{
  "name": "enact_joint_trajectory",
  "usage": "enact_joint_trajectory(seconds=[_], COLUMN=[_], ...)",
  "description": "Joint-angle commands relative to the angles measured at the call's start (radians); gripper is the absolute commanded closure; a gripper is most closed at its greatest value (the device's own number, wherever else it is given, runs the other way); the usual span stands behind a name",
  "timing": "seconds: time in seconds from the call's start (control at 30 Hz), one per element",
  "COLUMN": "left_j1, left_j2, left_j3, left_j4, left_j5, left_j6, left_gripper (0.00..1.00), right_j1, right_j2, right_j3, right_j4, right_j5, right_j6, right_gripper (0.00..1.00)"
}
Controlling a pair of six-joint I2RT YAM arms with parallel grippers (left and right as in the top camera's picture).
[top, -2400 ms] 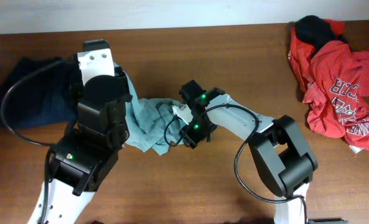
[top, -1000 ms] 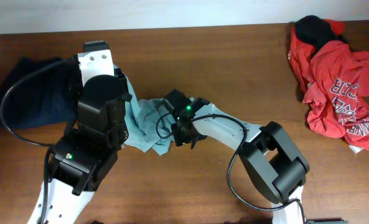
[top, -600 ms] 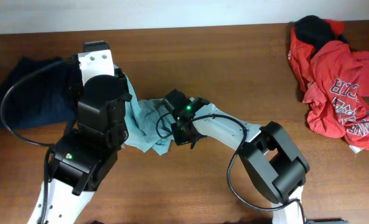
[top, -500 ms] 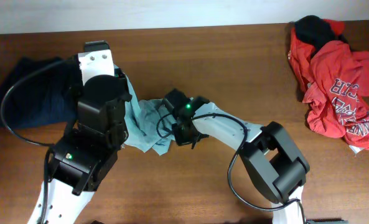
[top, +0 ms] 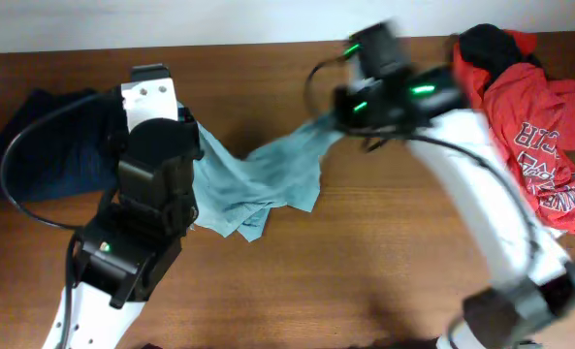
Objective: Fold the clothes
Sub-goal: 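Lift and stretch the shirt between both grippers, pulling apart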
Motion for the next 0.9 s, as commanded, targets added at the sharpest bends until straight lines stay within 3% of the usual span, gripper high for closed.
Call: enact_joint_trajectory(seconds=[0.0, 0.6, 0.87], left_j1=[-0.013, -0.014, -0.014], left_j2=[-0.080, -0.315, -0.328], left_j3=[0.018, 0.036, 0.110], left_j4=[0.011, 0.228, 0.234], left_j5=[0.003, 0.015, 0.134], left_j6=[-0.017, -0.017, -0.017], left_gripper=[0.99, 0.99, 0.99], right_j1=[-0.068, -0.275, -0.332], right_j2=[-0.062, -0.128, -0.202], right_j3=[0.120, 0.657, 0.738], right_j4=[-0.046, -0.365, -0.418], right_j5=[-0.015, -0.015, -0.014], right_j6=[-0.069, -0.149, -0.149], right_gripper=[0.96, 0.96, 0.96])
